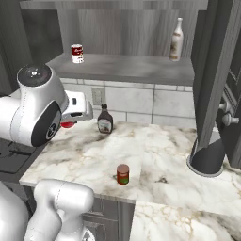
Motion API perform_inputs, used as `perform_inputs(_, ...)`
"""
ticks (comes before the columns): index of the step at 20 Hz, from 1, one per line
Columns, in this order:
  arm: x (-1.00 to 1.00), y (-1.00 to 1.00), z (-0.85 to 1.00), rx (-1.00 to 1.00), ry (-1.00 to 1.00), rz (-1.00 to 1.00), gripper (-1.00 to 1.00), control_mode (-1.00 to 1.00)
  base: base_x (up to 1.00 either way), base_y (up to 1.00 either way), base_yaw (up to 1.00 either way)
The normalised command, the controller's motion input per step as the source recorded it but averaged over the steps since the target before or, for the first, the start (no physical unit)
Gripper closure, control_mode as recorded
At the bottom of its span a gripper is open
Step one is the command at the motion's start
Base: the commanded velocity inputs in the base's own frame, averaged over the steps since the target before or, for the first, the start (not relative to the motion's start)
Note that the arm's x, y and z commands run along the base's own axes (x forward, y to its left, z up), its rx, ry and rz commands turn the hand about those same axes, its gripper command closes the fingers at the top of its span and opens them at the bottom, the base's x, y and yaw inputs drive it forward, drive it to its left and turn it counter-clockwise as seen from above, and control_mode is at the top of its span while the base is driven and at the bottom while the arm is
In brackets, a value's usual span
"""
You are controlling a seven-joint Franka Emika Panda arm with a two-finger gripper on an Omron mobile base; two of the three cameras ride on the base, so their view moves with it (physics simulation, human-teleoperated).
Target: Pick the cans from the counter and place them in their designated side in the cabinet.
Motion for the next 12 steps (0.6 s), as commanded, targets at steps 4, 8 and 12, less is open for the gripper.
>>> perform_inputs(4,0.00,0.06,0.33,0.00,-0.11,0.03,1.00,-1.00,0.00,0.00,0.00)
perform_inputs(8,0.00,0.05,0.24,0.00,-0.17,0.02,1.00,-1.00,0.00,0.00,0.00)
perform_inputs(12,0.06,0.10,0.22,0.00,-0.15,0.00,1.00,-1.00,0.00,0.00,0.00)
